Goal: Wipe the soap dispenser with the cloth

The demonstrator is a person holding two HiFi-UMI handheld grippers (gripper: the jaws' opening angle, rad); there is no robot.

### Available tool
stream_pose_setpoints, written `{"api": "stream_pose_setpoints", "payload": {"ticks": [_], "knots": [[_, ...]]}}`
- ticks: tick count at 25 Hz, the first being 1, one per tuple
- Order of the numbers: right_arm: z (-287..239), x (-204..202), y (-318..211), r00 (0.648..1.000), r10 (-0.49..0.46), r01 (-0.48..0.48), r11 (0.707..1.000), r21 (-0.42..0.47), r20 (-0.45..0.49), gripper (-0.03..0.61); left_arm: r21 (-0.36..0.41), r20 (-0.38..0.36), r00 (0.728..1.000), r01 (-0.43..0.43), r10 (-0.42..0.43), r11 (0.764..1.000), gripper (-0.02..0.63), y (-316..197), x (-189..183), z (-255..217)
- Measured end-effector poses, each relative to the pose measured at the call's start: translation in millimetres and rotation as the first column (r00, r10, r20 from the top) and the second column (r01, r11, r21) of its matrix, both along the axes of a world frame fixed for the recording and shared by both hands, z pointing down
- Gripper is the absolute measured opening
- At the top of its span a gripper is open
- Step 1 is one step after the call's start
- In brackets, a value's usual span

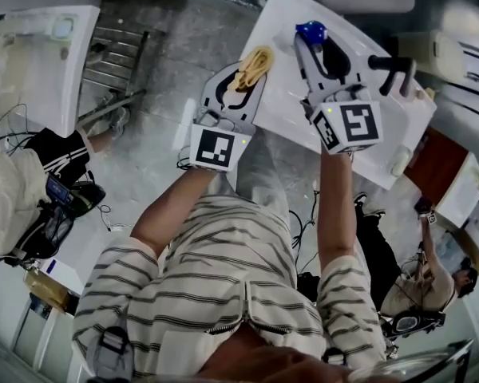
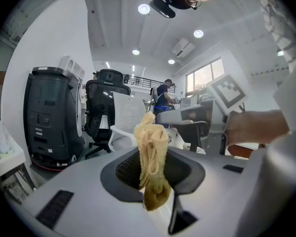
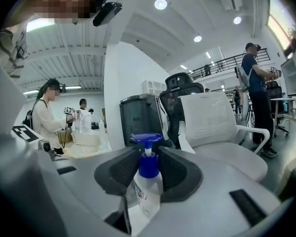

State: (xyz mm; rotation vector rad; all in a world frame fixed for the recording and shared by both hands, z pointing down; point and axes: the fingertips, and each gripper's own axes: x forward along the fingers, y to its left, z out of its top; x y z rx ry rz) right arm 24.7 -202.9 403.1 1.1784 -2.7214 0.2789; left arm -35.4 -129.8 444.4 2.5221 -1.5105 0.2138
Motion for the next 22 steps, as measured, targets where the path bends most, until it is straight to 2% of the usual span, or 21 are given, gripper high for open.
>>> {"api": "stream_pose_setpoints", "payload": {"ticks": [10,16,22], "knots": [[-44.0,6.4,39.9,0.998,0.015,-0.015,1.000,0.015,0.056,0.121,0.054,-0.004,1.000,-0.015,0.015,0.998,0.097,8.5,20.3,-36.3],[-70.4,21.3,81.5,0.998,0.023,-0.025,0.999,0.028,0.058,0.121,0.061,0.022,0.999,-0.037,0.036,0.997,0.097,48.2,40.1,-59.8],[-75.4,18.2,94.2,0.997,0.033,-0.036,0.999,0.034,0.068,0.120,0.071,0.046,0.998,-0.053,0.050,0.996,0.097,63.1,42.4,-62.5]]}}
